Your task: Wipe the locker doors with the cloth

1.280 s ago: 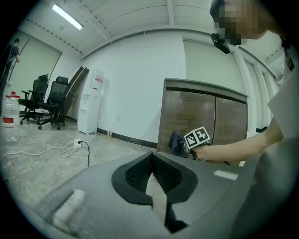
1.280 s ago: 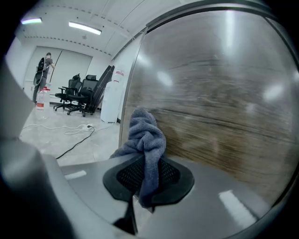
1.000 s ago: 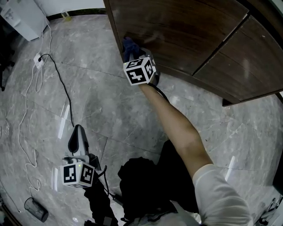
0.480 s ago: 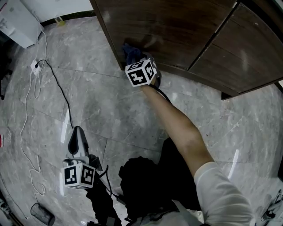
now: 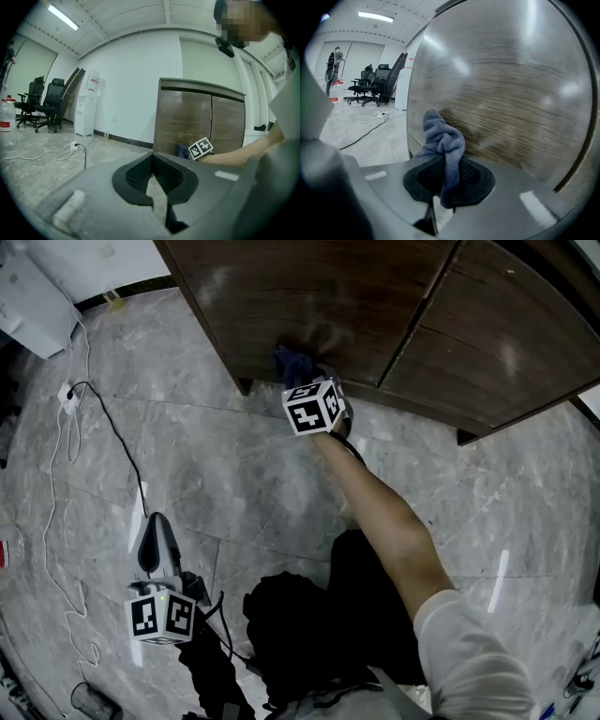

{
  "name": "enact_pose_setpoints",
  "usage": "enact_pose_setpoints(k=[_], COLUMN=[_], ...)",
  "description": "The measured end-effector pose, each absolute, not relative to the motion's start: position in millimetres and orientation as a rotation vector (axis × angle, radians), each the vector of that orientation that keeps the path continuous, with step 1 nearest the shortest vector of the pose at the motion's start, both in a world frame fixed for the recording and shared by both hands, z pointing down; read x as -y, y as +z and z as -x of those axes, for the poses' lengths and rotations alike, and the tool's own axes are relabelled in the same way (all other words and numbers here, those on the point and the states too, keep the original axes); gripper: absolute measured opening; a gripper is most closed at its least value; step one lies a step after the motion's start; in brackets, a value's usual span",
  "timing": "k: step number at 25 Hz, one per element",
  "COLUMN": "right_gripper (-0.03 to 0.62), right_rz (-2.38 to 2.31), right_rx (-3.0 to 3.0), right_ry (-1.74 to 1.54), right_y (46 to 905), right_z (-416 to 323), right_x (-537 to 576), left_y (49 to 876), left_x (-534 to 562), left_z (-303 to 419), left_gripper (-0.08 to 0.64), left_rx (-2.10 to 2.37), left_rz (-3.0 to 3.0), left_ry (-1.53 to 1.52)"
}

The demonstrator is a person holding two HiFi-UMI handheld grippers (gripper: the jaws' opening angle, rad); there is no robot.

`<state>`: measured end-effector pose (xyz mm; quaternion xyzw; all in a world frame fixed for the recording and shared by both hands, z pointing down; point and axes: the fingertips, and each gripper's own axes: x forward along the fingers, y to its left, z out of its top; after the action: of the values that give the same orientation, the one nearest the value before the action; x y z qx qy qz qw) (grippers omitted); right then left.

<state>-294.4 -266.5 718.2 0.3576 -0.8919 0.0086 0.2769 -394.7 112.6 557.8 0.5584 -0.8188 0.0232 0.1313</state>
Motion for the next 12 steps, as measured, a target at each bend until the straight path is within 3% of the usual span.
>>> enact_pose_setpoints(k=[12], right_gripper=[0.041], right_rz=[-1.108], right_rx=[2.327], right_ry=[0.139], right_y=[725], right_z=[194], right_x=[287], left_y=[544], left_x=[-88], left_z=[357], left_gripper=[-0.002], left_rx=[2.338], left_rz=[-1.707], left_ry=[0.075])
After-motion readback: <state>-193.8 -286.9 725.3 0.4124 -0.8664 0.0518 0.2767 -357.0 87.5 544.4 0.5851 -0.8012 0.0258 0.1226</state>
